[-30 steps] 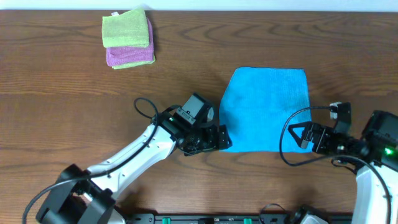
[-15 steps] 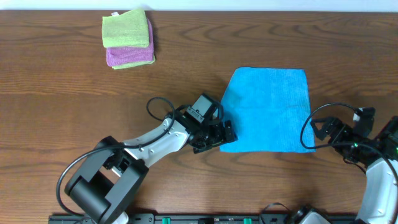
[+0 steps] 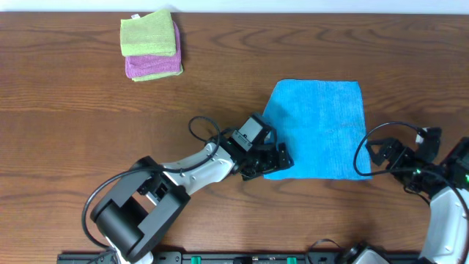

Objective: Fold the cloth
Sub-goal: 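Grasp the cloth's near-left corner with left, near-right corner with right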

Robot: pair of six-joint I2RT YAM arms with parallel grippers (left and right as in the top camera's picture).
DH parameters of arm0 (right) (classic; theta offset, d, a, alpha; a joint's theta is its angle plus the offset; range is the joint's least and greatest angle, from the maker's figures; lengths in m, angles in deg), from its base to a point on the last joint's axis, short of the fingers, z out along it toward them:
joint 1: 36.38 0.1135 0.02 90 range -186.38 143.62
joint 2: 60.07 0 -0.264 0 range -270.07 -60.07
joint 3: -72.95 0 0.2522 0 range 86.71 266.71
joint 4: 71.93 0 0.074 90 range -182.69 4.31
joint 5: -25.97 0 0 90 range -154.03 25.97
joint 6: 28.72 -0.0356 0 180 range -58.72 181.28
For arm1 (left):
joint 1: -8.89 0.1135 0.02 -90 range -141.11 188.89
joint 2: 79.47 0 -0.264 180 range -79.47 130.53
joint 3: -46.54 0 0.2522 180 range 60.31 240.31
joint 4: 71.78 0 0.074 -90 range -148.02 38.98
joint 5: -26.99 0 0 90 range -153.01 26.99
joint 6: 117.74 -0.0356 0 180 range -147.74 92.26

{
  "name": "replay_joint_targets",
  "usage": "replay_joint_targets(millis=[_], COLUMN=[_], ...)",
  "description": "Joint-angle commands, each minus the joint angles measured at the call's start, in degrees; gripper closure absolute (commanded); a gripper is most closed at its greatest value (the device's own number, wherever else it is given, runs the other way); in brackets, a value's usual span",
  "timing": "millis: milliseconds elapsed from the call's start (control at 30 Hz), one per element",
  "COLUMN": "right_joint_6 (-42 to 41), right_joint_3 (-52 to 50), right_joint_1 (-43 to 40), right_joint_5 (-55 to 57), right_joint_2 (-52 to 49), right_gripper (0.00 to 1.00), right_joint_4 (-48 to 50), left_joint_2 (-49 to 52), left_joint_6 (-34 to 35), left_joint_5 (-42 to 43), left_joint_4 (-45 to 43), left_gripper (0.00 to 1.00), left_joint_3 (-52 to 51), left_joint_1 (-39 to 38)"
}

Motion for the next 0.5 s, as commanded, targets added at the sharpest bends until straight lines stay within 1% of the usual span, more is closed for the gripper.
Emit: replay_joint_targets(millis=[0, 133, 200, 233, 333, 433, 467], right_joint_6=[-1.4, -3.9, -4.7, -4.7, -4.6, -4.6, -4.6], right_joint_3=[-1.1, -4.5, -7.0, -8.2, -10.3, -11.2, -11.5], right_joint_1=[-0.5, -0.5, -0.5, -0.5, -0.5, -0.5, -0.5], right_joint_5=[1.0, 2.4, 2.4, 2.5, 6.0, 8.7, 8.8], right_joint_2=[-0.3, -0.3, -0.4, -0.5, -1.3, -2.3, -2.7], right_gripper=[0.01, 0.01, 0.01, 0.01, 0.02, 0.02, 0.02], right_joint_4=[0.1, 3.4, 6.6, 8.2, 9.8, 10.9, 11.7], left_joint_2=[2.2, 2.2, 2.2, 2.2, 2.2, 2.2, 2.2], left_joint_6=[0.2, 0.1, -0.1, 0.0, 0.0, 0.0, 0.0], left_joint_5=[-2.4, -2.7, -3.0, -3.3, -3.4, -3.4, -3.5], left_joint_4=[1.6, 6.1, 9.0, 10.2, 10.5, 10.3, 10.4], left_gripper=[0.14, 0.25, 0.32, 0.32, 0.4, 0.42, 0.45], left_joint_3=[-0.3, -0.3, -0.3, -0.3, -0.3, -0.3, -0.3], left_joint_1=[-0.2, -0.2, -0.1, -0.1, -0.1, -0.2, -0.1])
